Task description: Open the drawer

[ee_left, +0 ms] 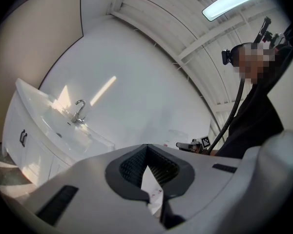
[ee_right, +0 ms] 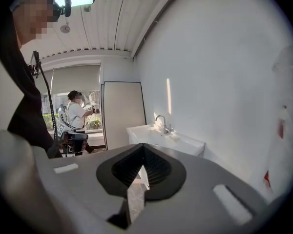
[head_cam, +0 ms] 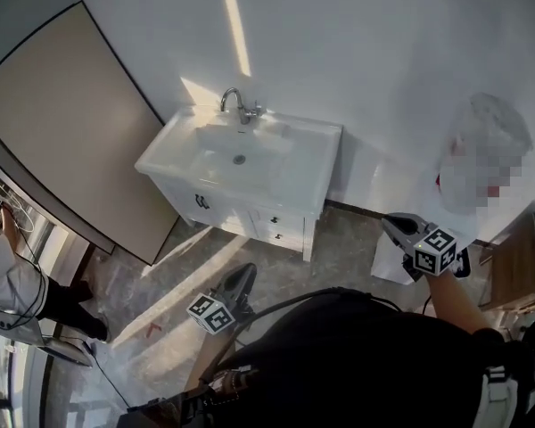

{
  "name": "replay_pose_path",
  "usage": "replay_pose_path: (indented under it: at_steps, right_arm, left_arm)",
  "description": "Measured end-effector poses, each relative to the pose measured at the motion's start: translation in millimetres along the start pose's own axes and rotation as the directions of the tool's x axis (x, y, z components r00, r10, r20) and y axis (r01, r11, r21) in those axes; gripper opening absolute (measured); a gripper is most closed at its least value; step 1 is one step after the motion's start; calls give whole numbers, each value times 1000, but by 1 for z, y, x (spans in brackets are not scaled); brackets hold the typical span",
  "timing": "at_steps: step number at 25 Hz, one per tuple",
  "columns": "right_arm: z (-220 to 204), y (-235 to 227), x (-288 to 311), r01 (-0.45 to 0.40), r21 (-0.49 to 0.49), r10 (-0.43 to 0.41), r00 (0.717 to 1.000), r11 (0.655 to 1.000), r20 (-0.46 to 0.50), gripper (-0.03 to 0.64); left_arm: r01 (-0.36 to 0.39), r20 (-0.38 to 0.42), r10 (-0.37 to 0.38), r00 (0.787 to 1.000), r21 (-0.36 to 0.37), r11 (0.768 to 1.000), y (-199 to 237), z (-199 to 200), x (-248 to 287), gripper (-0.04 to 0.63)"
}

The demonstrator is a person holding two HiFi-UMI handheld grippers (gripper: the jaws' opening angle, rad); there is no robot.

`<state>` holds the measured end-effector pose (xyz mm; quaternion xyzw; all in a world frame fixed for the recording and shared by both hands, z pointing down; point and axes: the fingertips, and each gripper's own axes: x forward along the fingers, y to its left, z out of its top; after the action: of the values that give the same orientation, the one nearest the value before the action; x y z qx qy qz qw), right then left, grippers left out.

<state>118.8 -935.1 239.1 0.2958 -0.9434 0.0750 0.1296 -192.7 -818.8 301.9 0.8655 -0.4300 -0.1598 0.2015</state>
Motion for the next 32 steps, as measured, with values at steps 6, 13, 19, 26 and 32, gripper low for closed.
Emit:
replay_pose_path:
  at_steps: [6, 13, 19, 26, 32]
  right_arm:
    - [15, -30, 70, -120, -13, 120, 993, 993, 4, 0]
    - [24, -105, 141, -278, -29, 278, 961, 960, 5, 0]
    - [60, -175, 202, -413, -57, 414, 910, 909, 4, 0]
    - [49, -167, 274, -594, -44, 592, 805, 803, -40, 0]
    - [37, -94, 300, -685, -47, 679, 727, 727, -97, 0]
  left_arm:
    - [-124, 10, 124, 992, -18, 992, 34, 2, 6, 0]
    - [-271, 80, 269, 960, 15, 963, 52, 8, 57, 0]
    - [-397, 145, 397, 906, -31, 917, 52, 14, 120, 0]
    - [-503, 171, 502, 848, -41, 863, 50, 8, 151, 0]
    - [-581, 216, 580, 785, -70, 811, 47, 5, 87, 0]
